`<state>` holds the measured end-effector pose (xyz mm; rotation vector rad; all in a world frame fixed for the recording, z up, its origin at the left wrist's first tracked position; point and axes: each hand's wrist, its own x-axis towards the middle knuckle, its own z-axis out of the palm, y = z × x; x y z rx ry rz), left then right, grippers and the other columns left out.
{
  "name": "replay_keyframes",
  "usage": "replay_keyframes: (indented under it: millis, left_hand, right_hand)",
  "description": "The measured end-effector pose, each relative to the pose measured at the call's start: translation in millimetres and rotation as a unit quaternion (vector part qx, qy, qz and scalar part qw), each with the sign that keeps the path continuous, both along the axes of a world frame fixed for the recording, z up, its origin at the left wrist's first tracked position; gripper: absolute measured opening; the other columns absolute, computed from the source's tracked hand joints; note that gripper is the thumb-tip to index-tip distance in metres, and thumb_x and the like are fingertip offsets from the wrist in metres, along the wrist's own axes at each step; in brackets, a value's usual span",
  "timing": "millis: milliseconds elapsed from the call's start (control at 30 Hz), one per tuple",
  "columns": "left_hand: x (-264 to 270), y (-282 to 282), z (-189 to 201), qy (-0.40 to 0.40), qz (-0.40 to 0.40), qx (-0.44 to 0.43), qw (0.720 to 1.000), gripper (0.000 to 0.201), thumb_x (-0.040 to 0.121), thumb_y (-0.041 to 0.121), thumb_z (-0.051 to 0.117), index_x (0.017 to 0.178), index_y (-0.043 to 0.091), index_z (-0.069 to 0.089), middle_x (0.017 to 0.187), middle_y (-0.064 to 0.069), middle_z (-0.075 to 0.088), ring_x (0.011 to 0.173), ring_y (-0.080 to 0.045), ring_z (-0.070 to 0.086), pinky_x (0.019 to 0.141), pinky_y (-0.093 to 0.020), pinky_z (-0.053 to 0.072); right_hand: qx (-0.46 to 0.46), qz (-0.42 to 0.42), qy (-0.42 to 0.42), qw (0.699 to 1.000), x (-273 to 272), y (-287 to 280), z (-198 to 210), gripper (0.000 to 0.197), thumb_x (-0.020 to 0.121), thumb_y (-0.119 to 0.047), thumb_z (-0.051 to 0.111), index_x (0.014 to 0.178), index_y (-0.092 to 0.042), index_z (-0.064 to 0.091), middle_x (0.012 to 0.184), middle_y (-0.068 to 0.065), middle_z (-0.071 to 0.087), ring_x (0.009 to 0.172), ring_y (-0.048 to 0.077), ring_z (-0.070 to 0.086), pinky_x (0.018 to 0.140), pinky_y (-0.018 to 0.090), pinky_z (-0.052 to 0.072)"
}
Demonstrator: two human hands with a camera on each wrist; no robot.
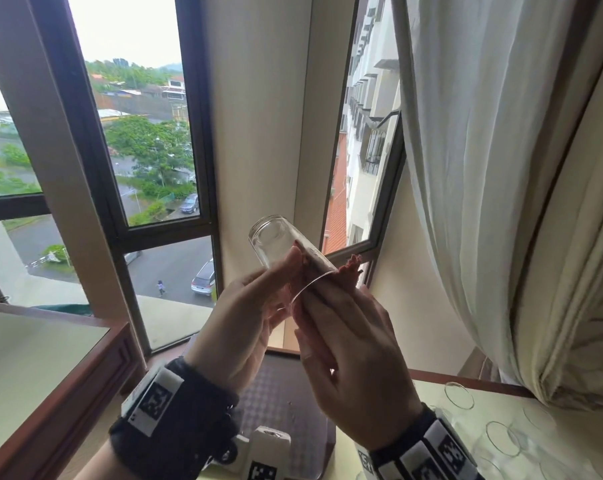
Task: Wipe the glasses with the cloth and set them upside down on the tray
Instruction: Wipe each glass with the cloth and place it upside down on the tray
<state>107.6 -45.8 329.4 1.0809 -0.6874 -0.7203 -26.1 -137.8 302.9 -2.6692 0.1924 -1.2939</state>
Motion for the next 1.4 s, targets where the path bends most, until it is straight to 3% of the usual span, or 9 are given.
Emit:
replay_keyframes:
  millis: [167, 367, 567, 700, 833, 900, 1033, 1233, 1400]
  left_hand:
    - [2, 1, 1, -0.037, -0.005, 0.002, 0.999, 0.046, 0.09, 0.048, 0.067, 0.113, 0.009, 0.079, 0.117, -0.017, 0.077, 0.114, -0.025, 0.073, 0.099, -0.04, 0.049]
    - [1, 2, -6, -0.103, -0.043, -0.032, 0.993, 0.03, 0.083, 0.037, 0.08, 0.104, 0.015, 0.081, 0.108, -0.016, 0.079, 0.102, -0.026, 0.074, 0.088, -0.027, 0.059]
    - [6, 0, -13, -0.101, -0.082, -0.037, 0.991, 0.062, 0.078, 0.044, 0.09, 0.117, 0.0, 0.07, 0.113, -0.032, 0.07, 0.105, -0.042, 0.069, 0.097, -0.053, 0.056]
    - [3, -6, -17, -0.041, -0.129, -0.034, 0.99, 0.088, 0.075, 0.047, 0.093, 0.124, -0.016, 0.055, 0.106, -0.047, 0.056, 0.087, -0.064, 0.059, 0.083, -0.076, 0.048]
    - [2, -19, -16, -0.069, -0.081, 0.019, 0.994, 0.074, 0.074, 0.051, 0.092, 0.111, -0.008, 0.066, 0.101, -0.024, 0.068, 0.088, -0.032, 0.069, 0.08, -0.043, 0.055]
    - [-2, -26, -16, -0.105, -0.045, 0.058, 0.992, 0.043, 0.086, 0.04, 0.087, 0.099, 0.002, 0.072, 0.087, -0.013, 0.073, 0.071, -0.019, 0.071, 0.065, -0.027, 0.056]
    - [-8, -36, -26, -0.139, 0.061, 0.148, 0.977, 0.035, 0.083, 0.051, 0.082, 0.09, 0.017, 0.084, 0.081, 0.001, 0.08, 0.072, -0.004, 0.069, 0.065, -0.014, 0.05]
    - [7, -29, -31, -0.116, -0.003, 0.12, 0.986, 0.036, 0.086, 0.043, 0.086, 0.1, 0.01, 0.079, 0.092, -0.01, 0.079, 0.08, -0.023, 0.074, 0.066, -0.031, 0.055]
    - [31, -11, -32, 0.04, -0.131, 0.024, 0.99, 0.089, 0.077, 0.047, 0.09, 0.129, -0.018, 0.056, 0.116, -0.031, 0.061, 0.104, -0.041, 0.06, 0.097, -0.057, 0.045]
  right_hand:
    - [-0.035, 0.003, 0.026, 0.999, 4, 1, -1, 0.057, 0.088, -0.023, 0.069, 0.143, -0.022, 0.055, 0.155, -0.007, 0.046, 0.129, 0.016, 0.055, 0.104, 0.05, 0.046]
    - [-0.013, -0.039, 0.019, 0.999, 9, 4, -1, 0.034, 0.096, -0.027, 0.054, 0.13, -0.024, 0.052, 0.087, 0.004, 0.071, 0.06, 0.023, 0.065, 0.054, 0.036, 0.057]
    - [0.142, 0.026, 0.008, 0.99, 13, 8, -10, 0.046, 0.094, -0.022, 0.062, 0.137, -0.027, 0.049, 0.08, -0.003, 0.07, 0.063, 0.015, 0.068, 0.06, 0.034, 0.058]
    - [0.461, 0.223, 0.007, 0.859, 5, 13, -5, 0.062, 0.09, -0.006, 0.072, 0.131, -0.049, 0.053, 0.092, -0.004, 0.075, 0.07, 0.017, 0.075, 0.069, 0.042, 0.064]
    - [0.637, 0.308, -0.012, 0.706, 2, 8, -1, 0.027, 0.09, -0.006, 0.066, 0.113, -0.021, 0.064, 0.068, 0.008, 0.068, 0.055, 0.022, 0.066, 0.057, 0.045, 0.062]
    - [0.621, 0.241, 0.004, 0.746, 6, -8, -14, 0.024, 0.096, -0.007, 0.063, 0.116, -0.02, 0.061, 0.074, 0.007, 0.07, 0.056, 0.022, 0.067, 0.056, 0.046, 0.062]
    - [0.21, 0.009, 0.117, 0.971, 11, -33, -43, 0.009, 0.093, -0.019, 0.052, 0.101, -0.022, 0.057, 0.072, 0.004, 0.066, 0.058, 0.028, 0.064, 0.053, 0.046, 0.056]
    - [0.243, 0.007, 0.15, 0.958, 25, -22, -29, 0.034, 0.091, -0.017, 0.053, 0.121, -0.033, 0.051, 0.084, 0.009, 0.072, 0.073, 0.029, 0.071, 0.069, 0.044, 0.06]
    - [0.689, 0.354, 0.002, 0.632, 33, 10, -4, 0.039, 0.086, 0.009, 0.06, 0.124, 0.001, 0.056, 0.065, 0.016, 0.066, 0.057, 0.028, 0.069, 0.061, 0.044, 0.062]
